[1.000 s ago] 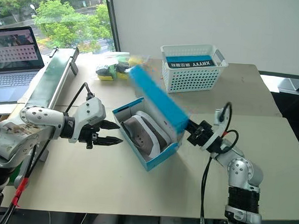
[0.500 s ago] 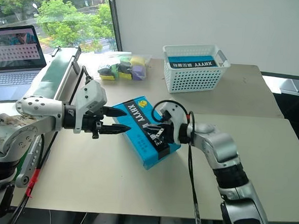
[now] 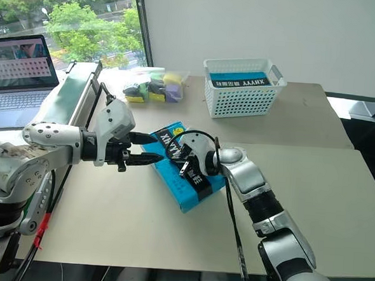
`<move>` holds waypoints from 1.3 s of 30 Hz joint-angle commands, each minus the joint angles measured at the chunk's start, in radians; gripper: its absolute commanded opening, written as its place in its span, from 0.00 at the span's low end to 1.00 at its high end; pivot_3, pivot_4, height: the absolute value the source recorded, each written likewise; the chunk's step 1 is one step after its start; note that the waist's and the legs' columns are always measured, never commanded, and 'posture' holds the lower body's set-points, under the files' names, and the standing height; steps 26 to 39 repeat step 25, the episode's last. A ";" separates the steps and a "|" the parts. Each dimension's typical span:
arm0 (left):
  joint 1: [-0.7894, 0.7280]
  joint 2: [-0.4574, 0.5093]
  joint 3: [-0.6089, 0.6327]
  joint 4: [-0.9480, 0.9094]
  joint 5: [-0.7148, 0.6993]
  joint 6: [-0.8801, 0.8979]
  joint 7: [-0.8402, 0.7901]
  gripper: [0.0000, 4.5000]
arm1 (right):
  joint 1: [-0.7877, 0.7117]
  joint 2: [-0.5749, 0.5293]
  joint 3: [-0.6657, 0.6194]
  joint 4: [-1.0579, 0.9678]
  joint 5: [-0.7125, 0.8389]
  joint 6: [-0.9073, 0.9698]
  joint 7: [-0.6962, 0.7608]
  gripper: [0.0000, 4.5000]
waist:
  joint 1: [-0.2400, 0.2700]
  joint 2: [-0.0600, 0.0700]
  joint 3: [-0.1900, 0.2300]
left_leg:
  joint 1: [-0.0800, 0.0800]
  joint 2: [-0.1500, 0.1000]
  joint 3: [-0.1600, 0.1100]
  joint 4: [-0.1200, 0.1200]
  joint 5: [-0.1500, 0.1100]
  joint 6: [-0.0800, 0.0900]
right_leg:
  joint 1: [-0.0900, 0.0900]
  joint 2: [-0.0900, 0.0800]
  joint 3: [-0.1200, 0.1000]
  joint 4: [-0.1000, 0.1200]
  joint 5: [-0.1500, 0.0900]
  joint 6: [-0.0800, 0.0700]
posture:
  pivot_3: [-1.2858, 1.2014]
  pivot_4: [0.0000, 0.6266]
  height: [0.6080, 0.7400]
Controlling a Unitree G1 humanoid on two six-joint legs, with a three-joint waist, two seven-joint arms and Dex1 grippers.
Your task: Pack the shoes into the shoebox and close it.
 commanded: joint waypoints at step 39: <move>0.130 -0.037 0.146 0.004 0.002 -0.113 0.064 0.58 | 0.101 -0.421 -0.219 -0.489 0.226 0.256 0.156 1.00 | 0.008 0.000 0.002 | -0.016 -0.001 -0.001 0.002 -0.001 0.001 | -0.011 -0.001 -0.002 -0.004 0.000 0.000 | 0.52 0.24 1.00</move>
